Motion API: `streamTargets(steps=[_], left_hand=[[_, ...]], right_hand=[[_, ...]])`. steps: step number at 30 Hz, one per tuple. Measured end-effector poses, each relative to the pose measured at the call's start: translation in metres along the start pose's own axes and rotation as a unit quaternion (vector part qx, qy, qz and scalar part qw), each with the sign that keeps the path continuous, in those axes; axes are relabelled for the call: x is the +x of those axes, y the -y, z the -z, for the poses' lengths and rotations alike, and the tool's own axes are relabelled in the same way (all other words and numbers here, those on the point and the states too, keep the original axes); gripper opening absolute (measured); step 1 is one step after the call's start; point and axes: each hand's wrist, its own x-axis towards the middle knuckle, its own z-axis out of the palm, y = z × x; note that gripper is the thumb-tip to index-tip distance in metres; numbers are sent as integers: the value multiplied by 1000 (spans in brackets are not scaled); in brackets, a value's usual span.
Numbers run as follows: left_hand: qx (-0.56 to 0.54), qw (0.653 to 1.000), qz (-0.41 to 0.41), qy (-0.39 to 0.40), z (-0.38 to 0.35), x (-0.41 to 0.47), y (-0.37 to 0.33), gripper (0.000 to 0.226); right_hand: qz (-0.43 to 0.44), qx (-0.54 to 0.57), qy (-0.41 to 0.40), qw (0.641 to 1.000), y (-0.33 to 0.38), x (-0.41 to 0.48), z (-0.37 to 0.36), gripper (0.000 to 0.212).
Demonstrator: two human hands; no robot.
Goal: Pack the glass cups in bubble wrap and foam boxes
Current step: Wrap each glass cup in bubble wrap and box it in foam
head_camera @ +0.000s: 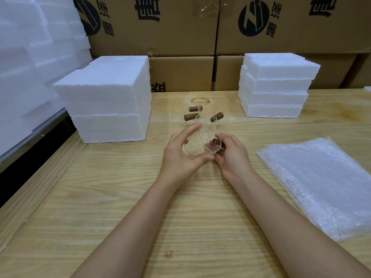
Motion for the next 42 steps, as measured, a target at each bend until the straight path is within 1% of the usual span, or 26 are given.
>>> streamTargets(steps=[4,8,11,14,19,23,27,31,34,40,42], left_hand=[[0,1000,-24,-2,-1,0,3,80],[-40,998,-39,-5,-2,1,11,72],[-59,998,-32,-9,-2,2,16,66],[-63,998,-24,-16,-2,3,18,66],[-55,998,-31,-18,-1,2,16,68],[-17,999,-40,-24,-1,1,11,75],[-4,999,-24,-25,2,-1,5,81],[-8,1000,9,-23,2,-1,3,82],[-34,999,34,-18,2,0,3,81],[-74,996,42,-19,1,0,7,72],[-89,994,54,-16,1,0,10,72]], right_hand=[[7,4,-6,1000,2,0,0,18],[51,16,2,999,1,-1,-3,22],[92,5,23,995,0,-4,-6,24],[111,1,44,993,-2,-7,-7,24],[102,4,39,994,-2,-8,-7,24],[80,-13,18,997,-1,-6,-5,24],[73,-41,3,997,-2,-7,-4,23],[86,-66,-17,994,-4,-7,-3,19],[117,-82,-30,989,-5,-8,-4,14],[192,-109,-47,974,-3,-14,-7,6],[213,-116,-42,969,-2,-16,-7,9]])
